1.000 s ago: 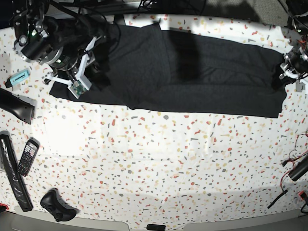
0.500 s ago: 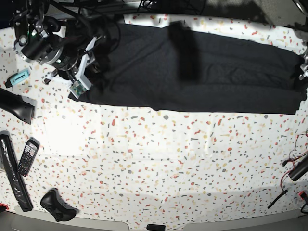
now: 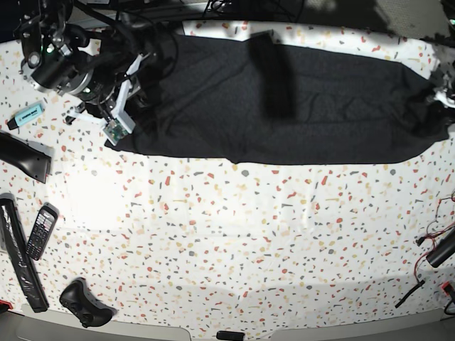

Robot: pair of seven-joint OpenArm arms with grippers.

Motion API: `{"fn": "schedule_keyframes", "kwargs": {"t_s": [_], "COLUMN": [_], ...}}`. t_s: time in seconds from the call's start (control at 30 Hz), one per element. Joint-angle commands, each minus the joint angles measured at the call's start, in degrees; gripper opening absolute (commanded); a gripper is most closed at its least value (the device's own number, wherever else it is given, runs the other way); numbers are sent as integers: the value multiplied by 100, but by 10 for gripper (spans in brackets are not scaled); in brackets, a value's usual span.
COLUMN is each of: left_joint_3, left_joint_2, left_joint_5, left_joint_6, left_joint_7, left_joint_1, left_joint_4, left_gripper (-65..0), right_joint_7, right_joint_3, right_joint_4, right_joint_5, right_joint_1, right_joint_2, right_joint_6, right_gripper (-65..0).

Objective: Fold the T-shirt properly

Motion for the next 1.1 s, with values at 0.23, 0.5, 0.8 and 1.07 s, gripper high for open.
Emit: {"fn": "schedule_keyframes", "kwargs": {"t_s": [0.23,0.5,0.8,1.07], "left_joint_3": [1427,2767,3853,4531], "left_joint_2": [798,879,892,894], "left_joint_5": [22,396,977,1121], "left_joint_6": [76,693,1036,1080], "left_joint_7": [-85,-442,-953,-977], "left_joint_1": [2,2,-2,-216], "left_joint_4": [511,511,511,509], "left_gripper": [-650,-650,-650,-432], "right_joint_7": [90,103,131,131], "right_joint_3": [39,39,39,39], "right_joint_4": [85,85,85,85], "right_joint_5": [46,48,48,50], "right_joint_1": [31,31,31,31], "right_joint_2": [68,66,66,66], "right_joint_6": [15,15,15,15], "right_gripper": [-486,-486,-486,-486]}}
